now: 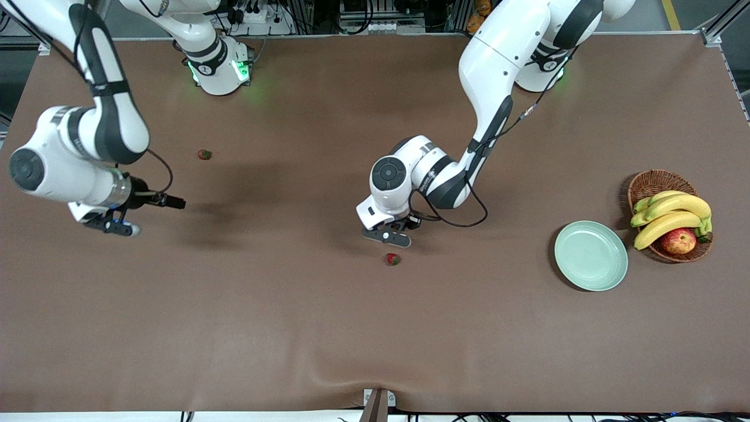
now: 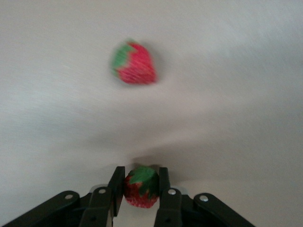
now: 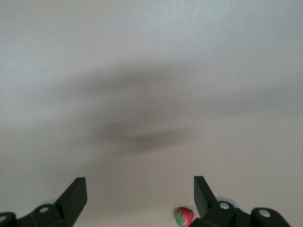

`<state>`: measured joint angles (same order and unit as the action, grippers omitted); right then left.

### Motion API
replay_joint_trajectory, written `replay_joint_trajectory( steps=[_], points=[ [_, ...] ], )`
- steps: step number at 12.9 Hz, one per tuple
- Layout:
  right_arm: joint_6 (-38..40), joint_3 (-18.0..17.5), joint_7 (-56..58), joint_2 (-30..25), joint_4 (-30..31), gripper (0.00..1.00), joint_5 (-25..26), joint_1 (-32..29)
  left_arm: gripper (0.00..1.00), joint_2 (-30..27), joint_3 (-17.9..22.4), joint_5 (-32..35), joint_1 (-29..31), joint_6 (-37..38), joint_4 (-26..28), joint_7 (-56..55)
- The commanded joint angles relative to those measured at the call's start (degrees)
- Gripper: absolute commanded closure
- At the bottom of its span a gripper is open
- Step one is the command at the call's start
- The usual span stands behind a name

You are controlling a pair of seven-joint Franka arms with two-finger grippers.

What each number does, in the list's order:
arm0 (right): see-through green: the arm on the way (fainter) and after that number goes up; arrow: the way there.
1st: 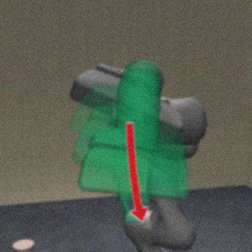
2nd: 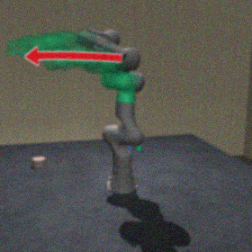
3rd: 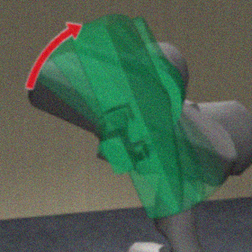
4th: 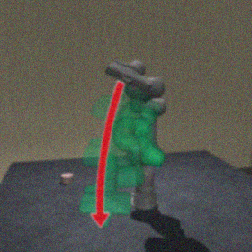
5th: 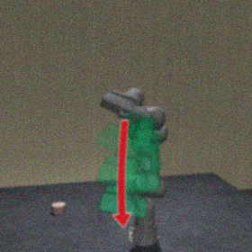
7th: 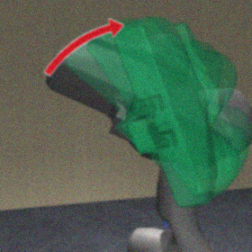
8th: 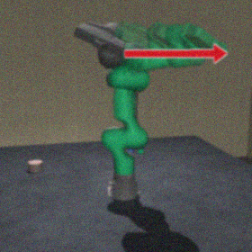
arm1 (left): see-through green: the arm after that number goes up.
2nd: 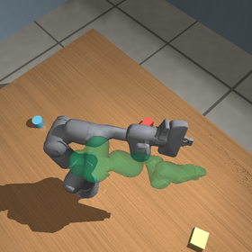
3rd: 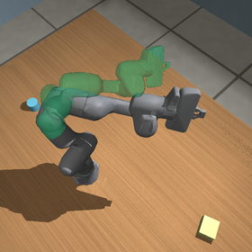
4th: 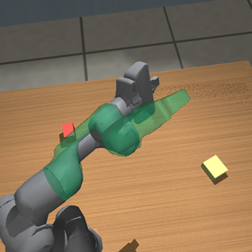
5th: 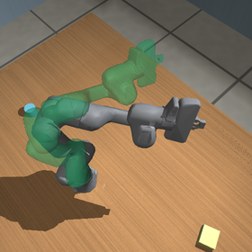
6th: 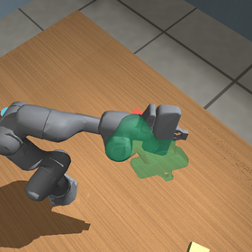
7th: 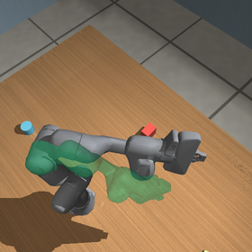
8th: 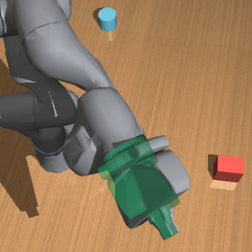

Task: Collect all strawberries into plate
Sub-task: 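Drop the strawberry on the plate while the right gripper grasps the third, then grasp the other mid-table strawberry with the left gripper while the right carries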

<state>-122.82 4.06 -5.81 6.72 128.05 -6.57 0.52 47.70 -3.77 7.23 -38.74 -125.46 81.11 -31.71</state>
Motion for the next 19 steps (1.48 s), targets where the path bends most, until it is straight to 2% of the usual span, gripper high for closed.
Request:
replay_joint_trajectory(
  steps=[1,3,6,9,11,12,13,14,15,17,19],
  points=[
    [-9.3,-0.7,0.3,-8.0,14.2,0.0,1.7,-0.7,1.0,-8.6,-0.3,0.9,8.8,9.1,1.2,-0.8],
    [-15.9,-0.7,0.7,-8.4,20.4,0.0,1.9,-0.8,1.0,-11.5,-0.4,0.8,17.6,11.1,1.9,-0.4],
    [-25.1,-0.7,1.9,-6.4,26.3,0.0,2.0,-0.8,1.0,-11.1,-0.4,1.5,29.2,10.7,2.2,2.2],
    [-25.7,-0.6,3.9,-6.3,29.5,0.0,2.0,-2.3,1.0,-8.3,-0.3,1.6,37.9,9.2,2.8,7.7],
    [-25.8,-0.6,4.2,-6.3,31.7,0.0,2.0,-2.5,1.0,-8.5,-0.4,1.6,42.1,9.1,7.0,12.1],
    [-25.9,-0.6,4.3,-6.3,32.6,0.04,2.0,-2.6,1.0,-8.5,-0.4,1.6,43.9,8.7,8.5,14.3],
    [-25.9,-0.6,4.9,-6.5,33.4,0.12,2.0,-2.6,1.0,-8.1,-0.4,1.6,45.1,7.4,9.3,16.2],
    [-25.9,-0.6,5.4,-6.5,33.8,0.25,2.0,-2.6,0.85,-7.5,-0.4,1.6,45.7,6.2,9.6,17.3],
    [-25.9,-0.6,5.4,-6.3,33.8,0.45,2.0,-2.6,0.01,-7.4,-0.4,1.7,45.7,6.0,9.4,17.8],
    [-25.9,-0.6,5.4,-6.0,33.8,0.73,2.0,-2.6,0.0,-9.2,-0.9,1.8,43.9,7.0,9.5,17.5],
    [-26.5,-0.6,5.4,-5.0,33.8,0.73,1.9,-2.6,0.0,-11.0,-1.0,1.9,38.2,7.9,9.1,16.7]
  ],
)
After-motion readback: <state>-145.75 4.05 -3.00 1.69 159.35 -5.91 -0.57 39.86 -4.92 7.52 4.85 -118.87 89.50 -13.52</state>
